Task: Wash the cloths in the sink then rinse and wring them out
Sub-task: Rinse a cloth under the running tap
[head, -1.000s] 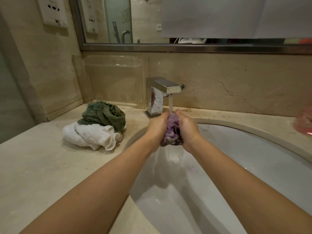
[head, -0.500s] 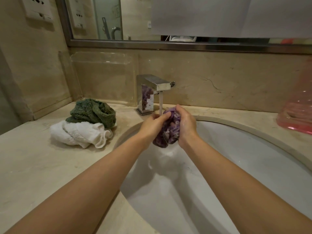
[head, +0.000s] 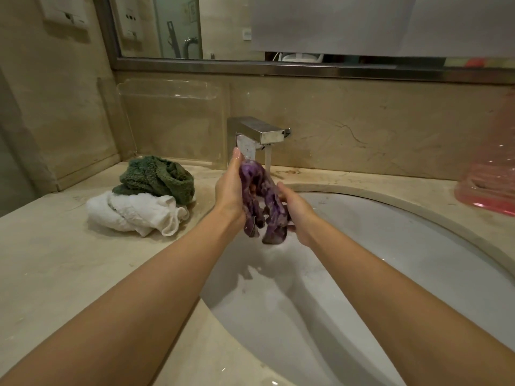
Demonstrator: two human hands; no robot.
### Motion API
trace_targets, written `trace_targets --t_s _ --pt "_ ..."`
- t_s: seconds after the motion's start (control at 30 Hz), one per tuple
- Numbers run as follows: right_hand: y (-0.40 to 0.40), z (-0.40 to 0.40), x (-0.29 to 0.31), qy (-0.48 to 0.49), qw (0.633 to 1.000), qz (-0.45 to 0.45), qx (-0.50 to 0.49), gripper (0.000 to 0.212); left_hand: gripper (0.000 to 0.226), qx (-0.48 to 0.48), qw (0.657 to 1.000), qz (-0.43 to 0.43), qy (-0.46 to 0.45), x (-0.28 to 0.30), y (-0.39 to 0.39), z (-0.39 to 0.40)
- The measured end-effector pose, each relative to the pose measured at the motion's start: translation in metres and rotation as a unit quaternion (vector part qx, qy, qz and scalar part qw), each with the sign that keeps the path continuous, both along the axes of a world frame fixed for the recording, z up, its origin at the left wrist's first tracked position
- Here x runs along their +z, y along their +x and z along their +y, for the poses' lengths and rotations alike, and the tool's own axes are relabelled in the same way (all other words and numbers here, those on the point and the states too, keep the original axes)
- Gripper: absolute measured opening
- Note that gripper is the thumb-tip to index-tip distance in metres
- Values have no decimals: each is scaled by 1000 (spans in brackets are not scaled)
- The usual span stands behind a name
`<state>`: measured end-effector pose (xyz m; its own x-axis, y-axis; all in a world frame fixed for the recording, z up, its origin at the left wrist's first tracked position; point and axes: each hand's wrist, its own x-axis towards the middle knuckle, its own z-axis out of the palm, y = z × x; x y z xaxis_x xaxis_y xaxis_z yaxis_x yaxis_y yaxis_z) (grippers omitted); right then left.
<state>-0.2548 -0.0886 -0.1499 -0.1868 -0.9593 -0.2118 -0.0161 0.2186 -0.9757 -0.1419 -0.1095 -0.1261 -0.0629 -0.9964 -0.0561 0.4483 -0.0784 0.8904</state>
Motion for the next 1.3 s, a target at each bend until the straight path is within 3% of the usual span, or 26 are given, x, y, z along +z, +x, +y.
trace_targets --t_s 0.07,0.13,0.23,0.33,0.5,0.6,0.67,0.8,0.97,1.13,1.3 --pt "4 3 4 -42 999 27 -5 28 59 -22 999 36 -7 0 1 0" --pt "5 2 7 -86 996 -6 -12 40 49 -35 998 54 -17 2 1 1" --pt "5 1 1 -104 993 -12 47 54 57 -47 997 43 -31 1 1 3" --pt "5 3 -3 -58 994 62 67 44 57 -54 997 34 -49 2 -1 5" --pt "-3 -3 -5 -83 996 -9 -28 21 23 -24 997 34 -57 3 2 6" --pt "-4 -10 -7 -98 986 -34 -133 15 12 1 996 -57 -74 0 -1 3" --pt "-7 -13 -5 -109 967 -98 -209 19 13 2 988 -144 -53 -3 -3 3" --pt "-17 -10 3 -149 941 -139 -270 20 27 -107 973 -198 55 -5 -7 11" --pt "-2 -8 3 -177 952 -111 -224 21 57 -183 970 -124 100 -6 -7 11" --pt "11 -8 8 -174 935 -236 -197 29 62 -140 977 18 157 -6 0 3" --pt "15 -2 6 -121 928 -299 -185 29 75 -218 939 44 263 -6 4 2"
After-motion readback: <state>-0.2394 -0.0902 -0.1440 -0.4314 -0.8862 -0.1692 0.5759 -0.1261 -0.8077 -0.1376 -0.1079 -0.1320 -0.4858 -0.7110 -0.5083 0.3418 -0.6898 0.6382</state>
